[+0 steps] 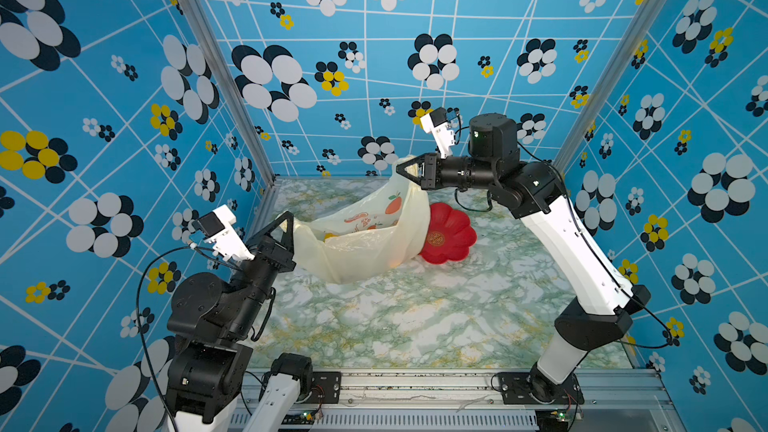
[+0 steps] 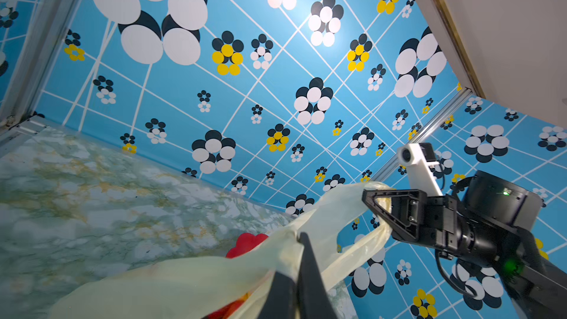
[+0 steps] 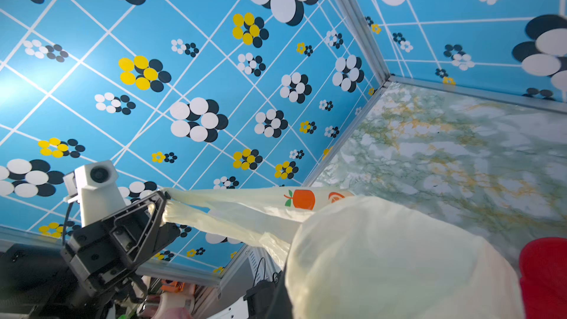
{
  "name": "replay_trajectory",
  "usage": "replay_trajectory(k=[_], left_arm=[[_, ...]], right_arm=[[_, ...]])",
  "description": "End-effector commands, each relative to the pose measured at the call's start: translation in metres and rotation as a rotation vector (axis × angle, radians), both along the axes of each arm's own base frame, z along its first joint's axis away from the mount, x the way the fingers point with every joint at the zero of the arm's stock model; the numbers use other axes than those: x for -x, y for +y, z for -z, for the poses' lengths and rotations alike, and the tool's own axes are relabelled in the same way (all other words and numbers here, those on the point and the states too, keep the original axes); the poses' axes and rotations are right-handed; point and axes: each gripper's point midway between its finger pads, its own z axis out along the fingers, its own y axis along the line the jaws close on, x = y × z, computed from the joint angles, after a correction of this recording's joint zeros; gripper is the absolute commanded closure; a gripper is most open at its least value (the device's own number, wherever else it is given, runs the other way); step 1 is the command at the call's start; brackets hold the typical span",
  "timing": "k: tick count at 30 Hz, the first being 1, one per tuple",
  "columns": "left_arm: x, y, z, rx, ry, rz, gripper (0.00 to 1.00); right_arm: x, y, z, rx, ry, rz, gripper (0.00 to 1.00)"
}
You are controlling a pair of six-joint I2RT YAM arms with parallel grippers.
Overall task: Place the fruits into the plastic bag
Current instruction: 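Lift the bag by both handles with the left and right grippers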
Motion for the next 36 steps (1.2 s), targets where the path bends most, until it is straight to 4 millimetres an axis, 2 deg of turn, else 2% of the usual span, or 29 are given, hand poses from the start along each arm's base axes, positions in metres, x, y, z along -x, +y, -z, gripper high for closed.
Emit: replay_trajectory(k=[1, 3, 5, 6, 8, 9, 10, 14, 16, 17, 19, 21, 24, 26, 27, 28, 30, 32, 34, 36], left_arm=[[-0.002, -0.013, -0.034, 0.008, -0.091, 0.076, 1.0], [-0.007, -0.011, -0.026, -0.023, -0.061, 0.054, 1.0], [-0.014, -0.004, -0.007, -0.039, 0.003, 0.009, 1.0], [-0.016, -0.003, 0.0, -0.042, 0.021, 0.003, 1.0], [-0.016, -0.005, 0.004, -0.042, 0.026, 0.012, 1.0], [-0.014, -0.006, -0.001, -0.039, 0.013, 0.018, 1.0], [-0.01, -0.007, -0.01, -0.039, -0.01, 0.027, 1.0], [0.015, -0.005, -0.059, -0.085, -0.115, 0.029, 1.0], [0.024, -0.004, -0.071, -0.101, -0.136, 0.024, 1.0], [0.026, -0.004, -0.073, -0.103, -0.141, 0.025, 1.0], [0.024, -0.004, -0.066, -0.105, -0.127, 0.027, 1.0], [0.015, -0.003, -0.048, -0.097, -0.082, 0.018, 1.0], [0.002, -0.003, -0.018, -0.074, -0.021, 0.009, 1.0], [-0.003, -0.003, -0.007, -0.061, 0.002, 0.007, 1.0], [-0.004, -0.003, -0.006, -0.063, 0.004, 0.008, 1.0], [-0.003, -0.002, -0.009, -0.067, -0.003, 0.003, 1.0], [0.002, -0.001, -0.021, -0.08, -0.028, -0.001, 1.0], [0.01, 0.0, -0.04, -0.096, -0.066, -0.005, 1.0], [0.016, 0.001, -0.054, -0.11, -0.095, -0.013, 1.0], [0.017, 0.002, -0.061, -0.122, -0.107, -0.02, 1.0]], right_arm=[[0.002, 0.013, 0.004, -0.039, 0.057, -0.044, 1.0], [0.007, 0.003, -0.017, -0.061, 0.009, -0.016, 1.0], [0.022, -0.006, -0.053, -0.12, -0.059, -0.028, 1.0], [0.028, -0.01, -0.065, -0.136, -0.087, -0.031, 1.0], [0.032, -0.017, -0.074, -0.141, -0.127, -0.018, 1.0], [0.028, -0.018, -0.069, -0.121, -0.132, -0.004, 1.0], [0.02, -0.018, -0.056, -0.086, -0.116, 0.016, 1.0], [-0.006, 0.007, 0.025, 0.027, 0.071, -0.027, 1.0], [-0.01, 0.016, 0.05, 0.047, 0.135, -0.048, 1.0], [-0.012, 0.018, 0.055, 0.045, 0.142, -0.048, 1.0], [-0.013, 0.015, 0.045, 0.025, 0.118, -0.028, 1.0], [-0.009, 0.009, 0.018, -0.009, 0.065, -0.017, 1.0], [0.005, -0.004, -0.035, -0.07, -0.039, -0.015, 1.0], [0.017, -0.012, -0.063, -0.105, -0.096, -0.026, 1.0], [0.02, -0.014, -0.07, -0.114, -0.111, -0.033, 1.0], [0.022, -0.013, -0.07, -0.114, -0.116, -0.042, 1.0], [0.017, -0.009, -0.056, -0.085, -0.091, -0.046, 1.0], [0.006, 0.003, -0.022, -0.032, -0.014, -0.061, 1.0], [0.002, 0.013, 0.003, -0.013, 0.056, -0.09, 1.0], [-0.001, 0.017, 0.005, -0.024, 0.063, -0.095, 1.0]])
